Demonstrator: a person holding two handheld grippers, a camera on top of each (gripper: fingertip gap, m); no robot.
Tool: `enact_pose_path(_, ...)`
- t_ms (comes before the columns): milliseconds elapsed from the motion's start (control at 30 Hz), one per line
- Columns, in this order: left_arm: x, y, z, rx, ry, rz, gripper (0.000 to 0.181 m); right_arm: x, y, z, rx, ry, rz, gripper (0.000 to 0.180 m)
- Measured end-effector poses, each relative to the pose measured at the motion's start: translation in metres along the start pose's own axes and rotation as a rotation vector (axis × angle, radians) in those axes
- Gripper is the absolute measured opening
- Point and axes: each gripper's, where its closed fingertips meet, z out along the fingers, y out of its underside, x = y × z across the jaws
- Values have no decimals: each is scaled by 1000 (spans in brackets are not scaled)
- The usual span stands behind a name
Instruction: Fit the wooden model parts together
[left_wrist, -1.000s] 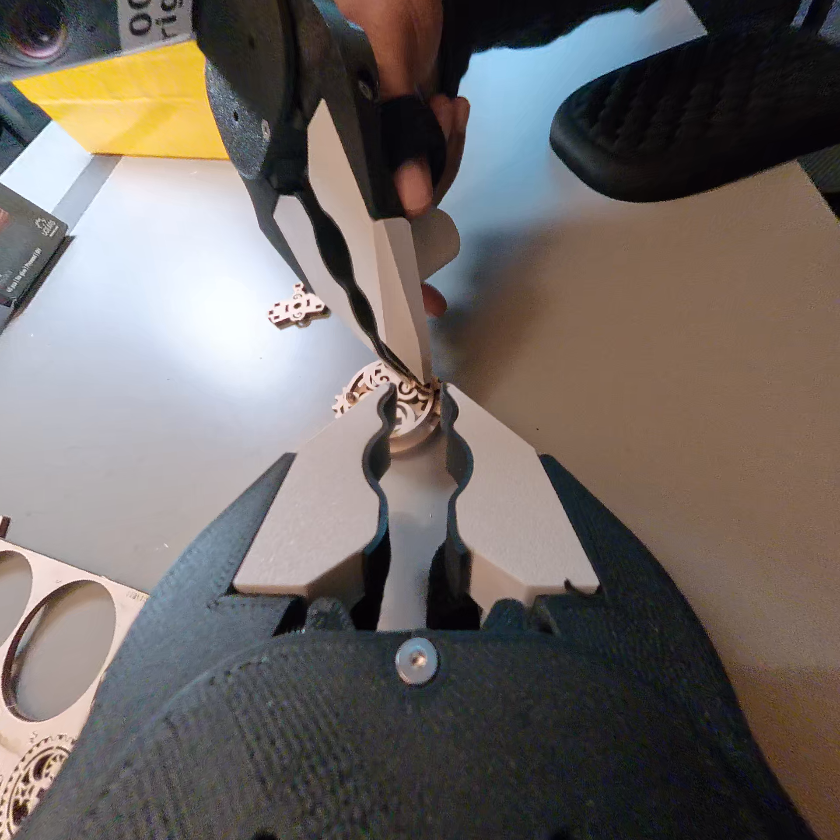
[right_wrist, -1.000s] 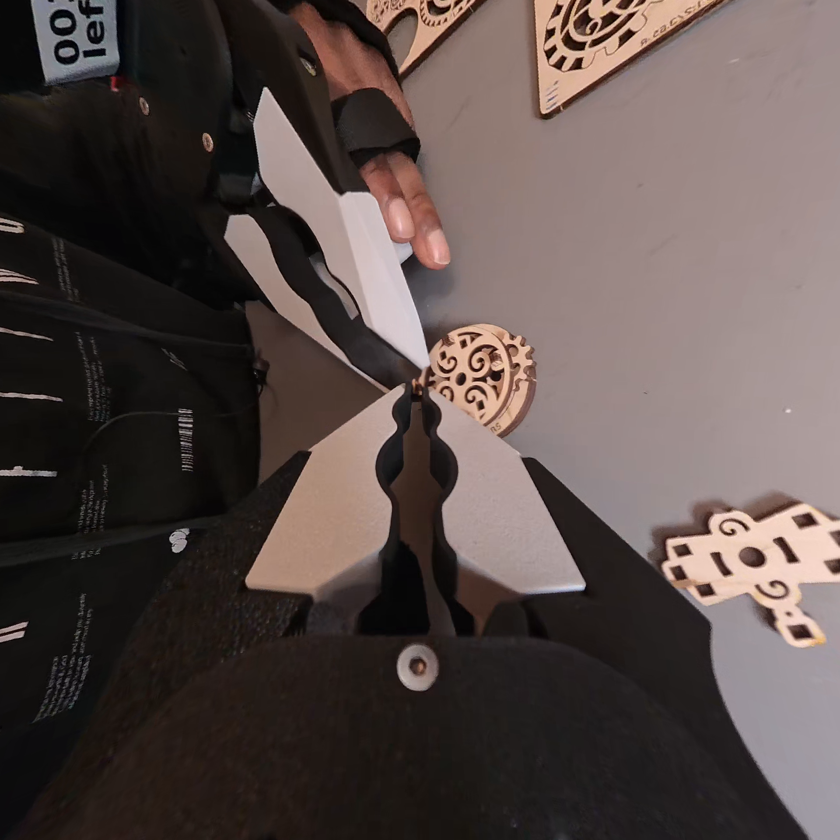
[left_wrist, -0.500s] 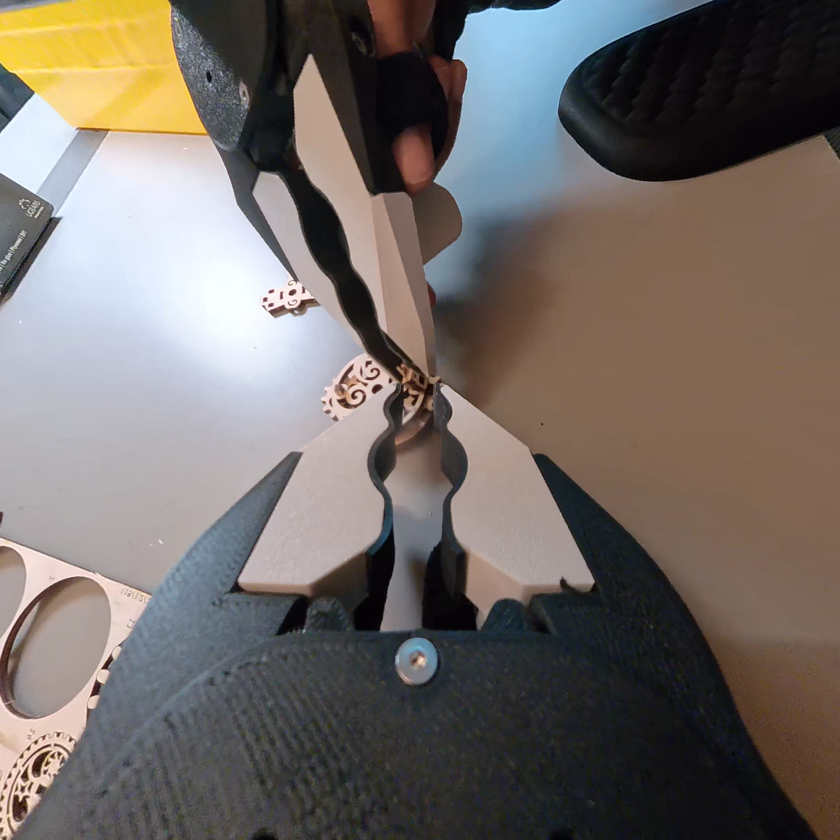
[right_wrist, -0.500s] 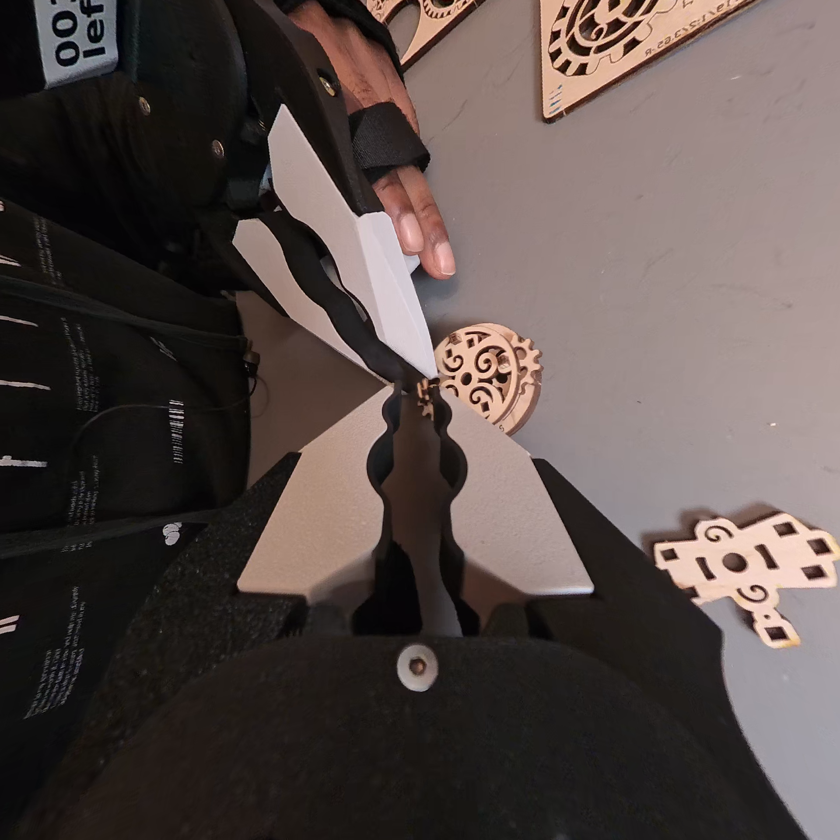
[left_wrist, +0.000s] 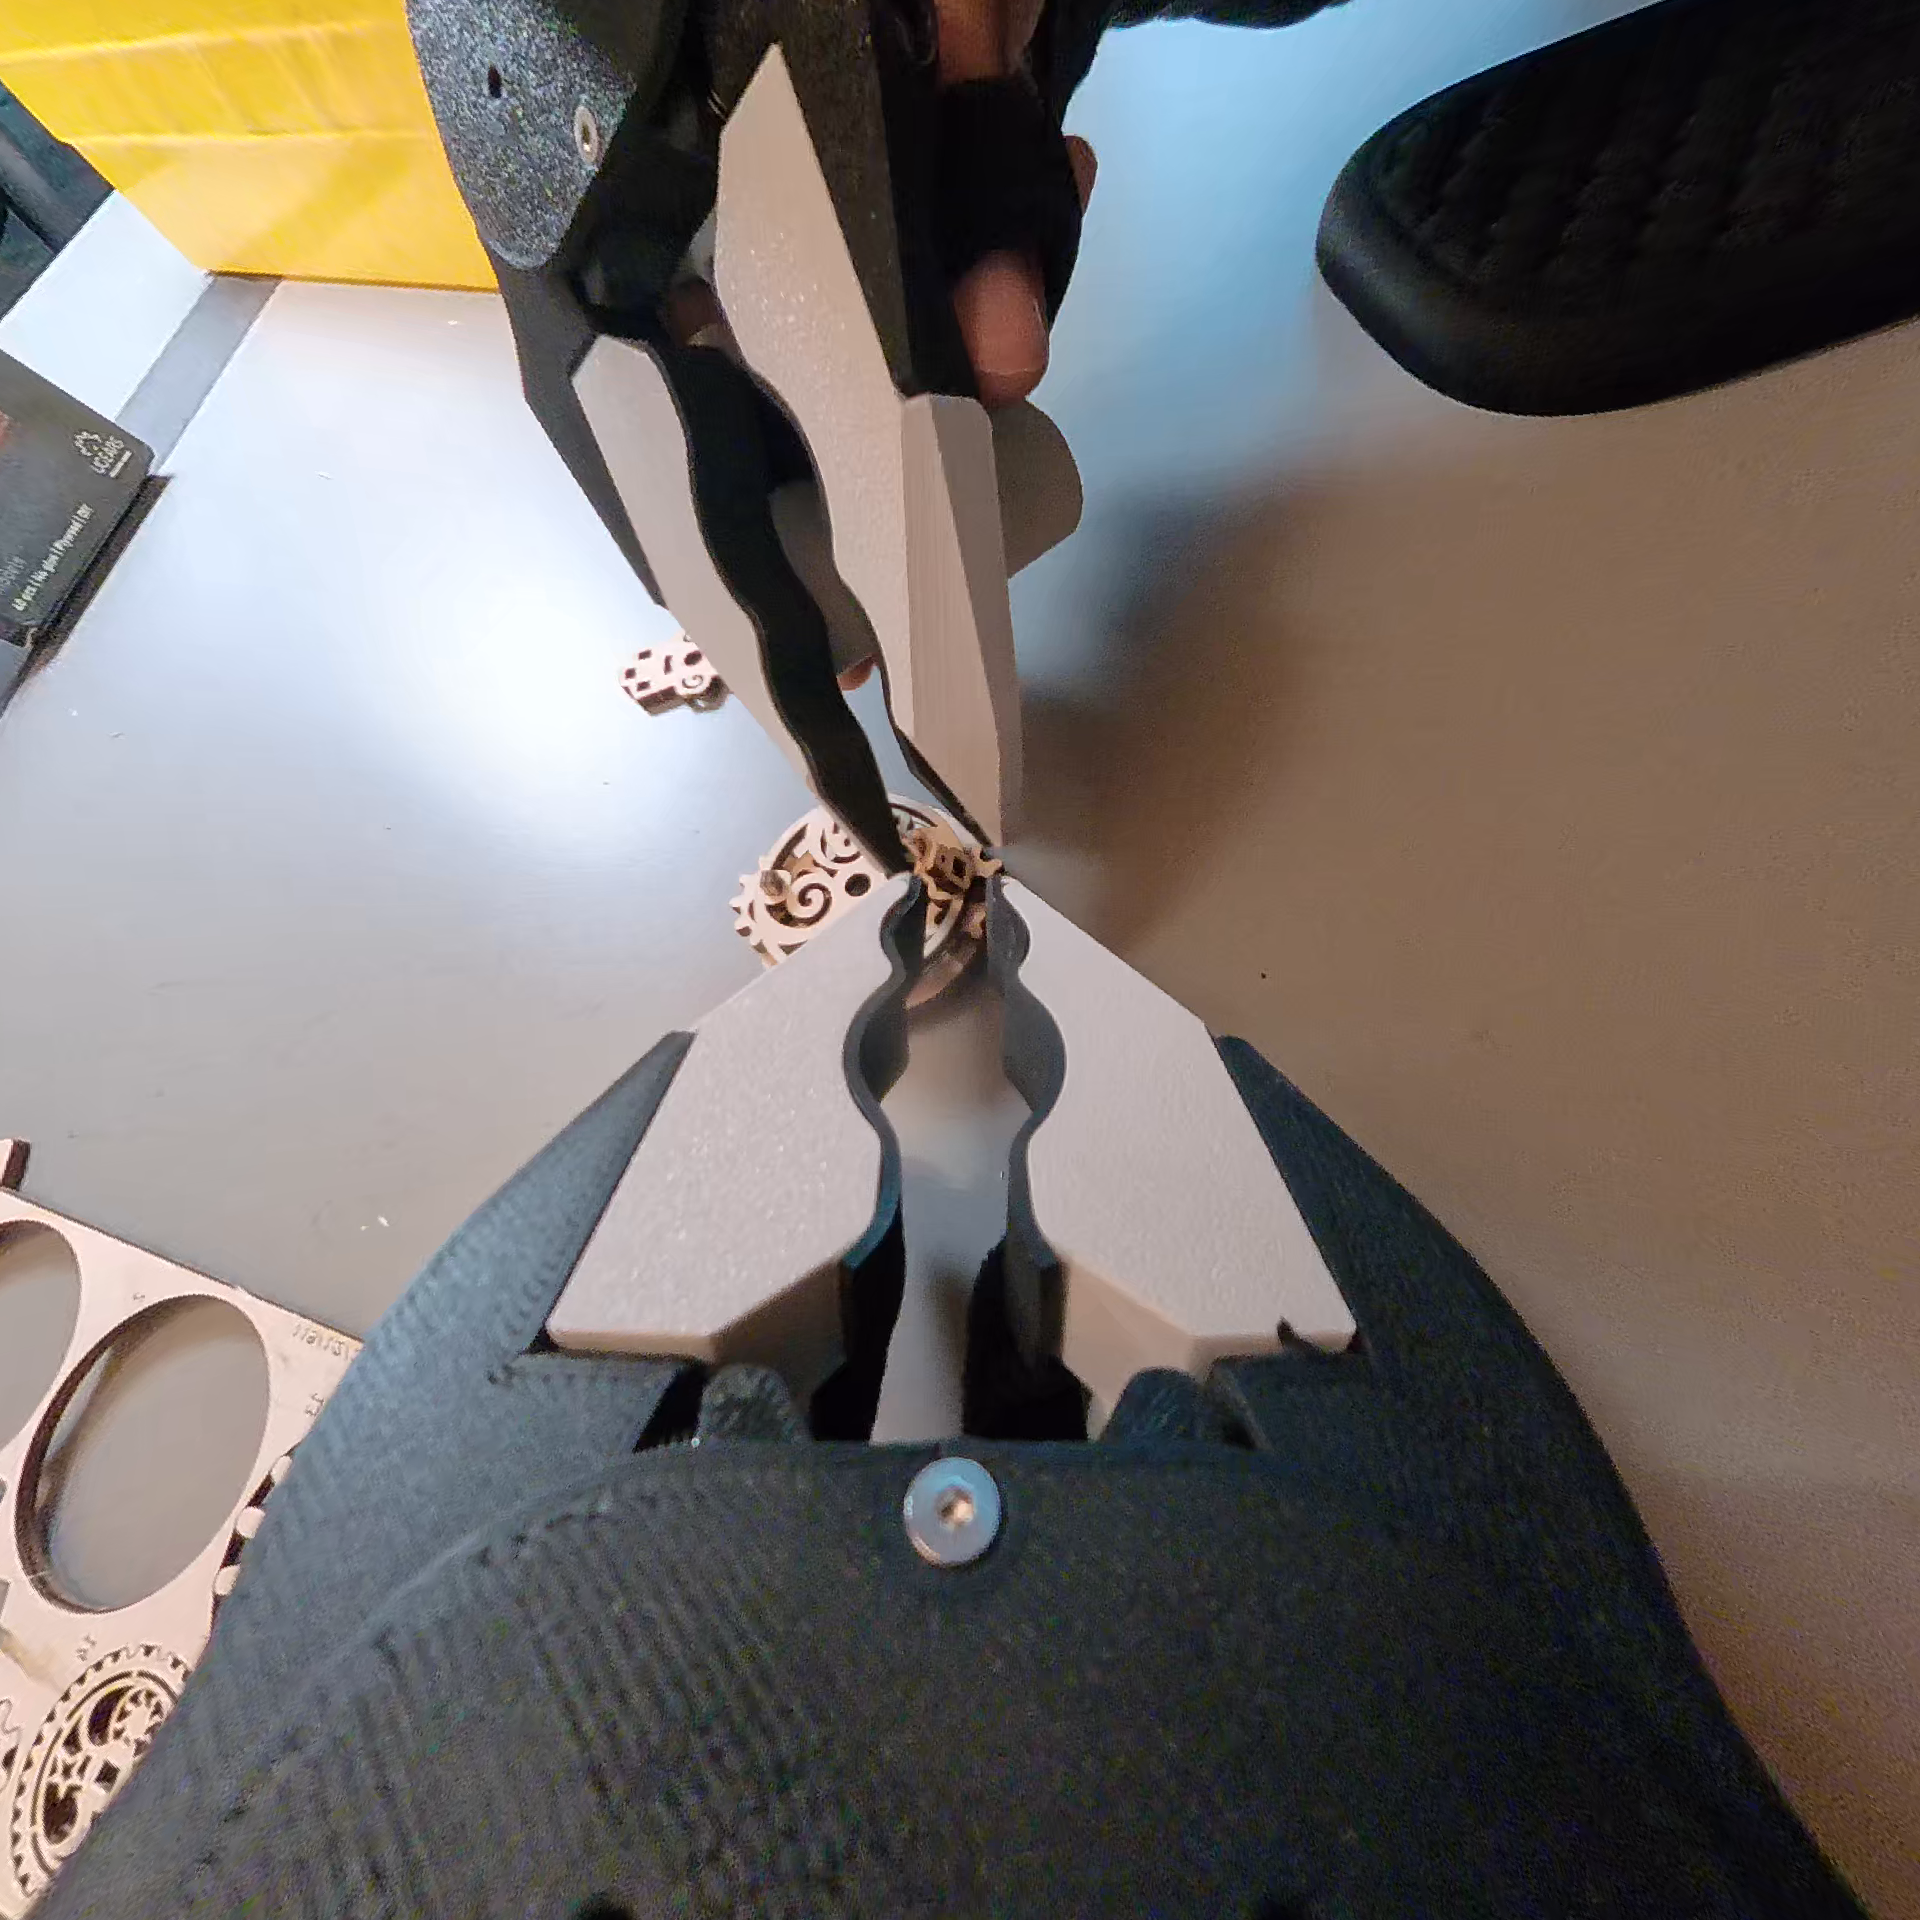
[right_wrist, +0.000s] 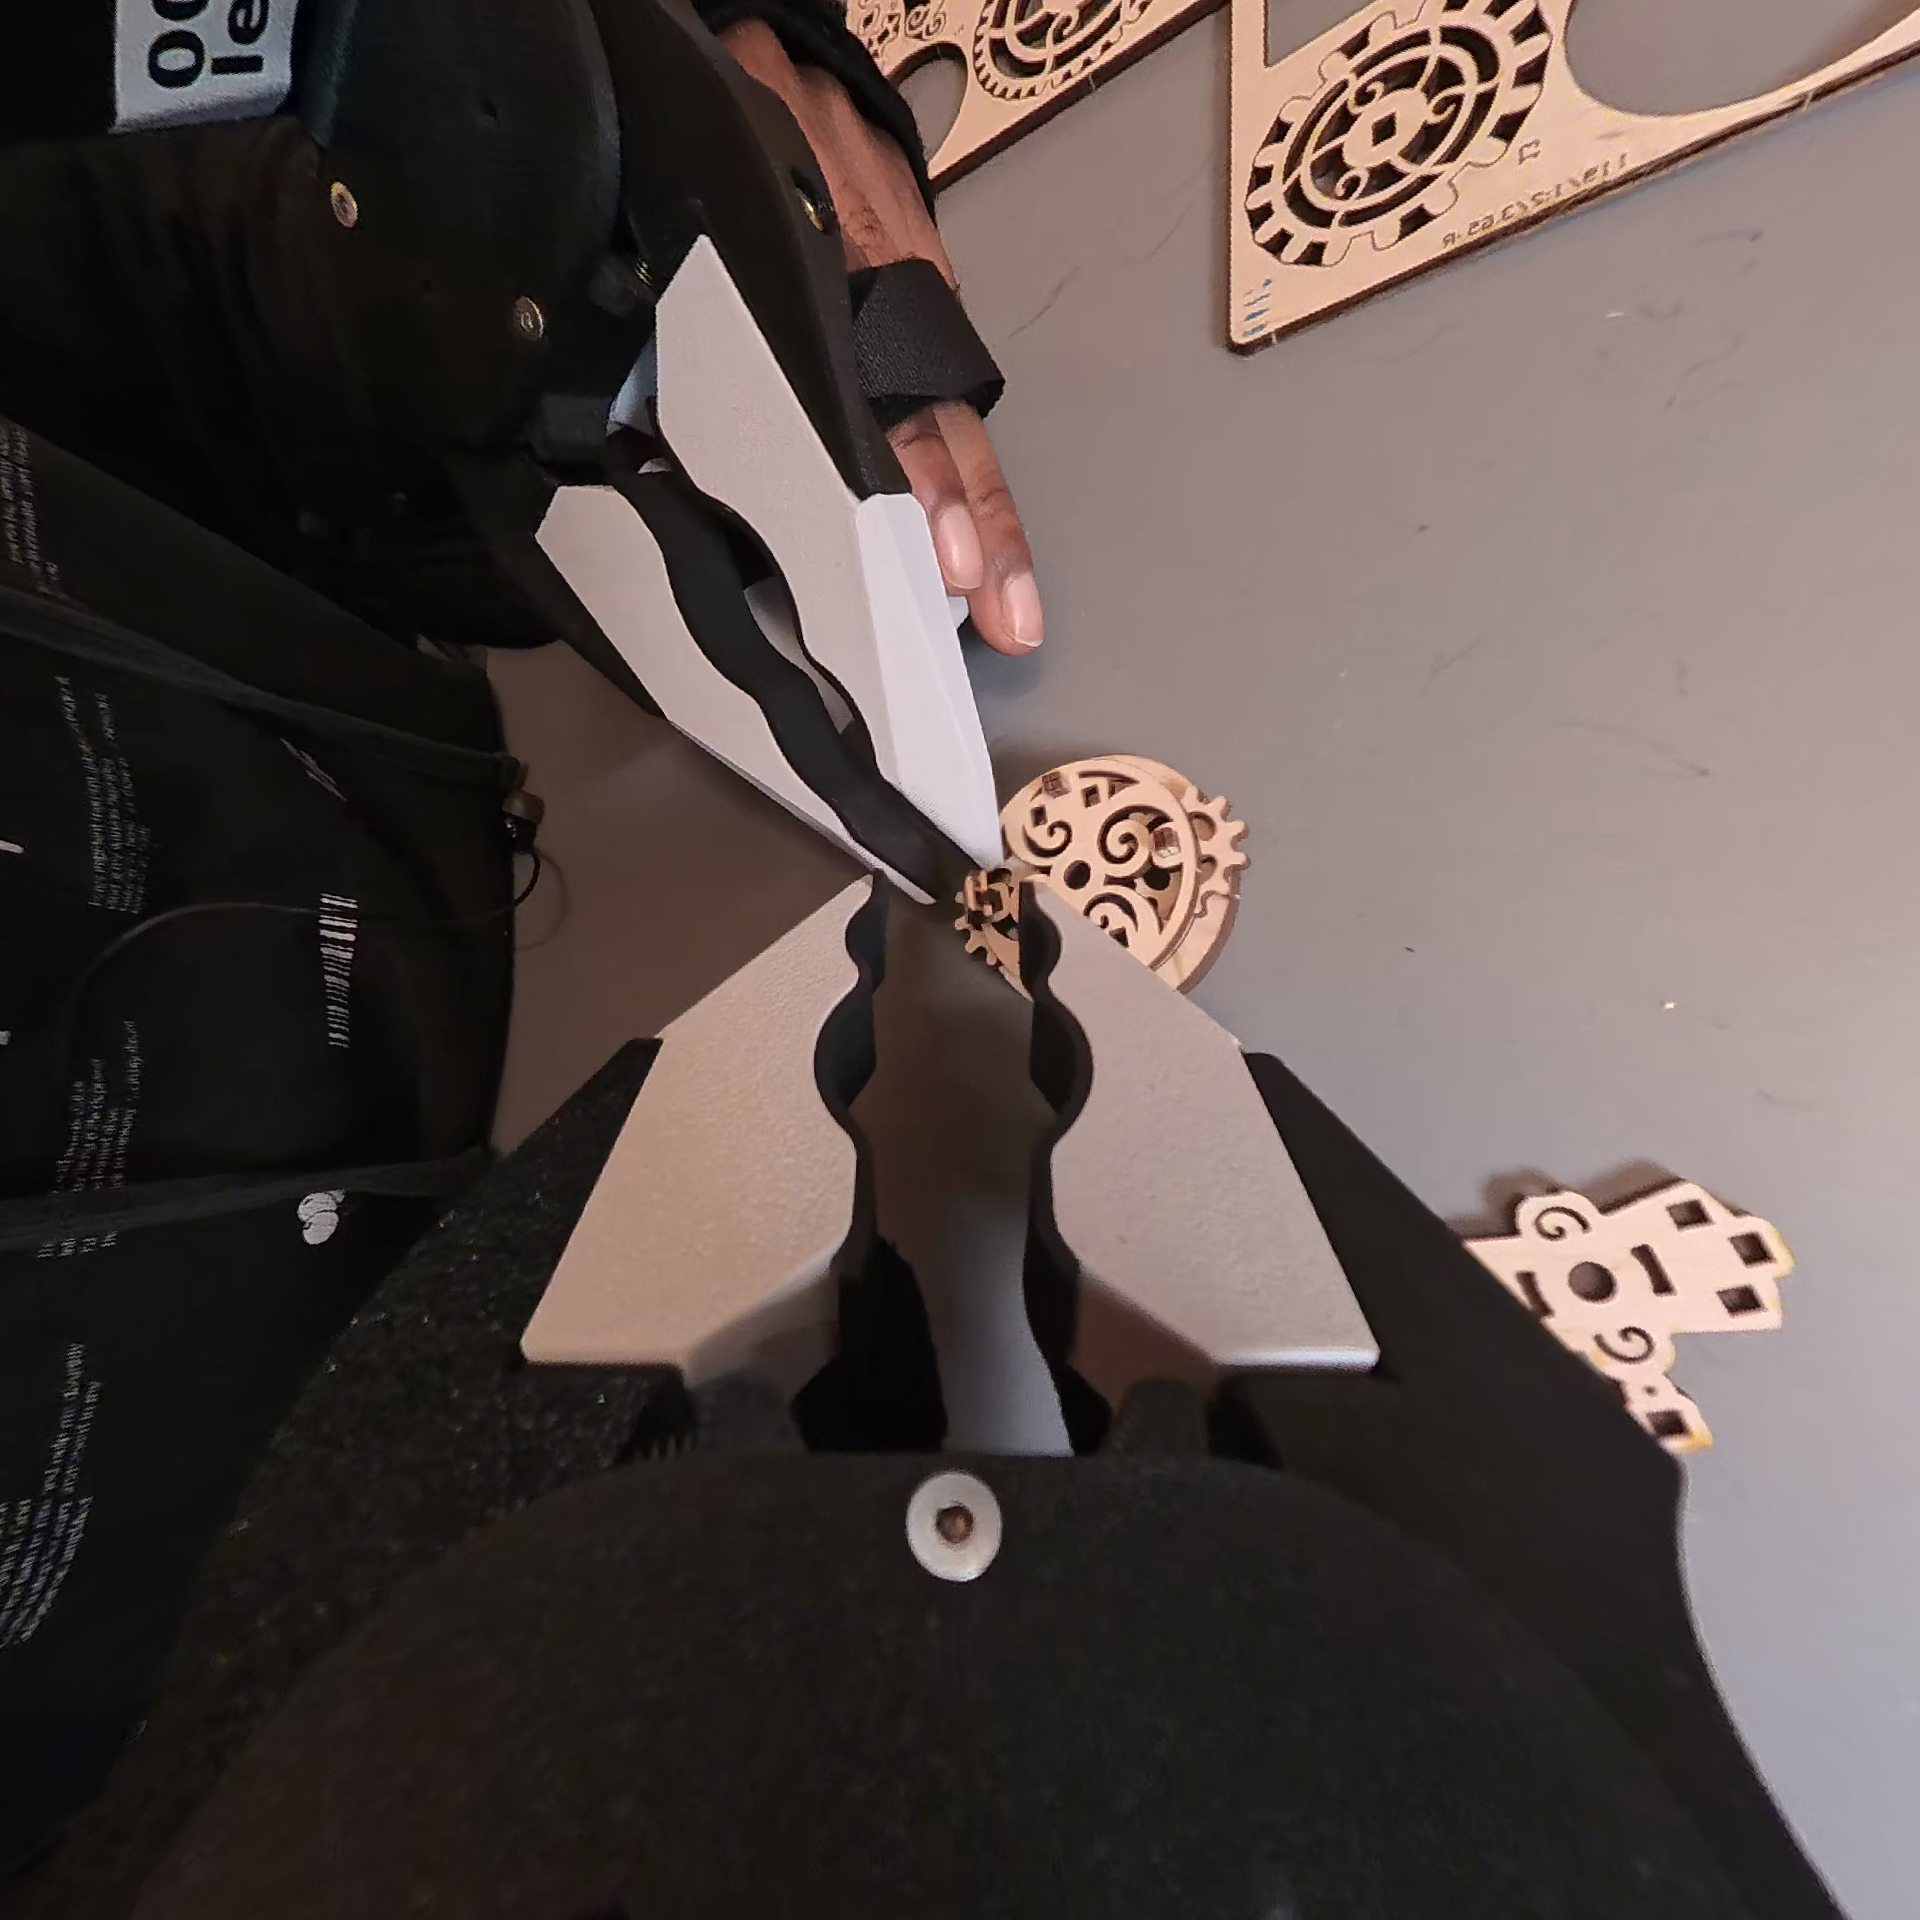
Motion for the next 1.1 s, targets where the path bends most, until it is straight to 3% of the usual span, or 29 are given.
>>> enact_pose_path(233,-8,0,-2,8,-35,-28,14,7,-11,-14,86,92,-103,19)
enact_pose_path(400,-20,2,-6,23,-31,-112,52,-8,-7,-13,127,202,-392,9)
enact_pose_path(567,-21,9,1,-25,19,-112,71,-7,1,0,100,340,-563,7)
enact_pose_path(667,-18,14,7,-75,58,-97,71,-2,0,1,95,365,-562,7)
enact_pose_path(833,-15,18,11,-109,87,-83,55,1,-1,1,78,369,-555,7)
enact_pose_path(1100,-17,18,11,-111,68,-91,53,-2,0,2,65,395,-589,6)
